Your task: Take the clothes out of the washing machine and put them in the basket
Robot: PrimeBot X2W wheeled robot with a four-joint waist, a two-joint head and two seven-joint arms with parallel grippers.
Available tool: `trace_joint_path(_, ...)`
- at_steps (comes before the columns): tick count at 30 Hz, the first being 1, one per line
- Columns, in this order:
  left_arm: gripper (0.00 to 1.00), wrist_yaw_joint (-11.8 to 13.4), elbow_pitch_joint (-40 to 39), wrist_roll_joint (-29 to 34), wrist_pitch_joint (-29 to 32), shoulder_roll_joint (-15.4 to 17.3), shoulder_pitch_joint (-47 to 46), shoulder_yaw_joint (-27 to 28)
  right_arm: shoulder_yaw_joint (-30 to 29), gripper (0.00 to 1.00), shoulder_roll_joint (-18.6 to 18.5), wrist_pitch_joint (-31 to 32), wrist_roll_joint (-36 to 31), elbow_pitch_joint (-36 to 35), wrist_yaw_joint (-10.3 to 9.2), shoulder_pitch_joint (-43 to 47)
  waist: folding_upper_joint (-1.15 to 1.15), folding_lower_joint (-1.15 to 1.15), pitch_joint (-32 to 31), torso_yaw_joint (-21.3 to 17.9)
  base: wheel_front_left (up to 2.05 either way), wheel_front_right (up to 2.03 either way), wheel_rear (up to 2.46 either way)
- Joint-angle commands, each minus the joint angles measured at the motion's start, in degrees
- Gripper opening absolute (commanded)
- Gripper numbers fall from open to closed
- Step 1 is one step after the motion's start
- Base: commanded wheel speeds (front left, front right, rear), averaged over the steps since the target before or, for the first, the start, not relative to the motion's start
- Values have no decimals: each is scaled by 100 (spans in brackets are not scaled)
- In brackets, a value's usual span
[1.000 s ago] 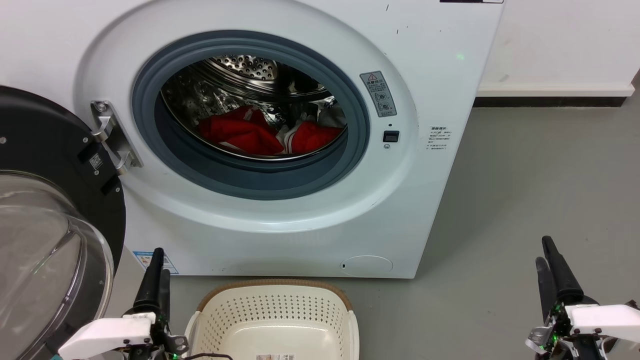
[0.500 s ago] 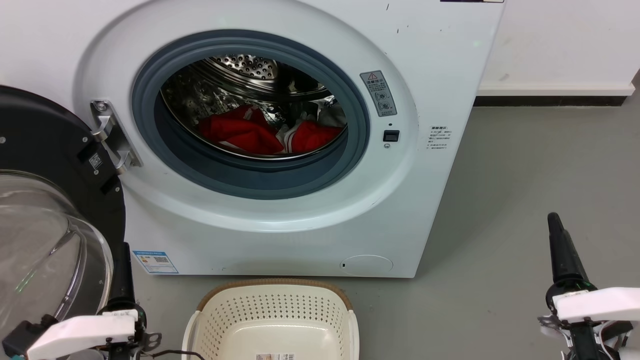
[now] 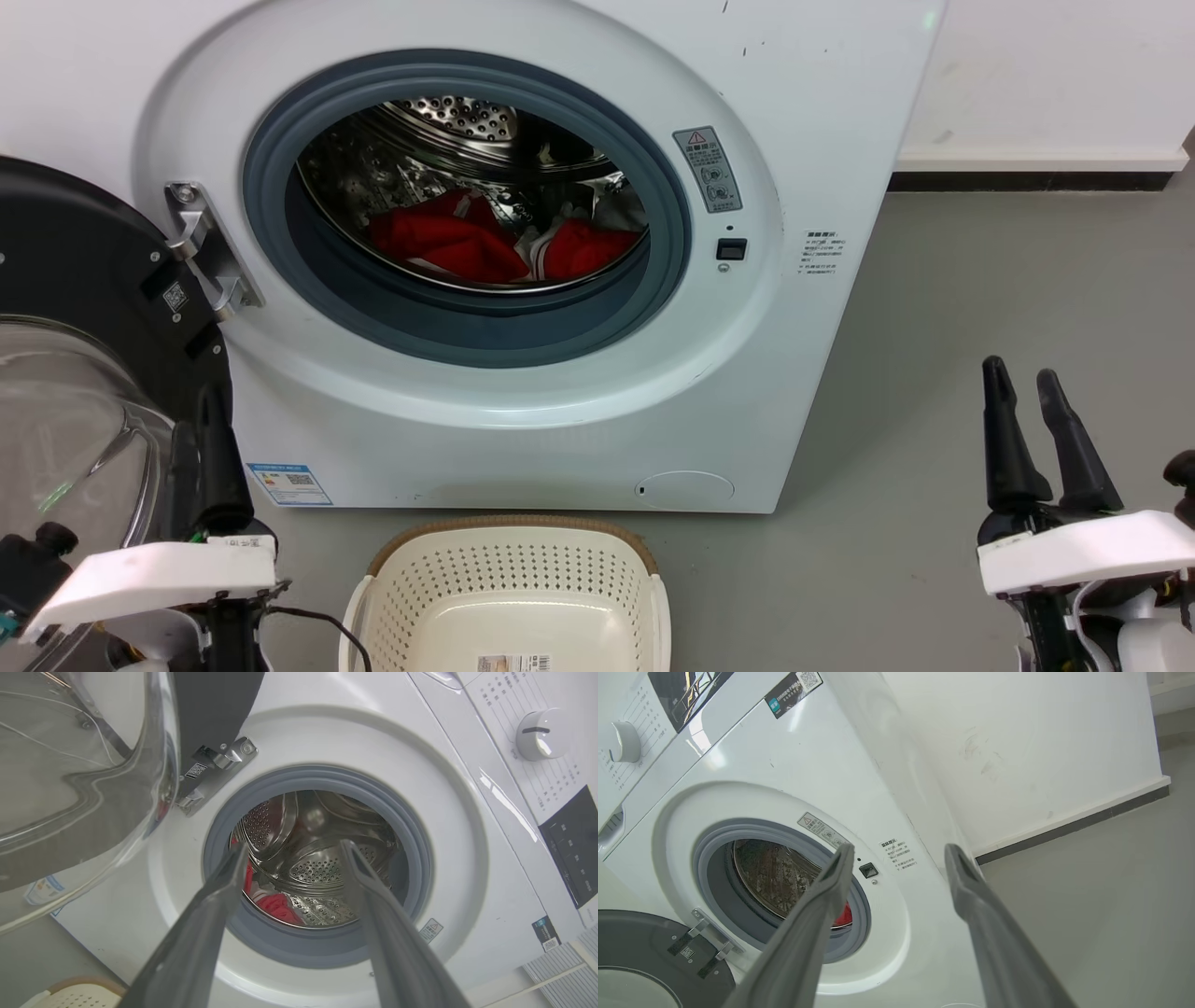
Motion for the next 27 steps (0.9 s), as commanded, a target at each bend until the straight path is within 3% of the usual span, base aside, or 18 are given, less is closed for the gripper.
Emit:
trace_joint_path(1,100,50,-215,257,-56,17,18,-60,42,100,-23,-64,-268,-168,0,-10,0,0,5,1,0,0,0)
trace_joint_path(15,100,324,-563,1717,-291,18,252,-649,183,100,-24,-304,-1688,-609,0,57,0,0,34,7,0,0,0)
trace_joint_path(27,100,196,-575,2704,-473,19,364,-1139,327,100,-24,-482,-2678,-725,0,162,0,0,60,8,0,0,0)
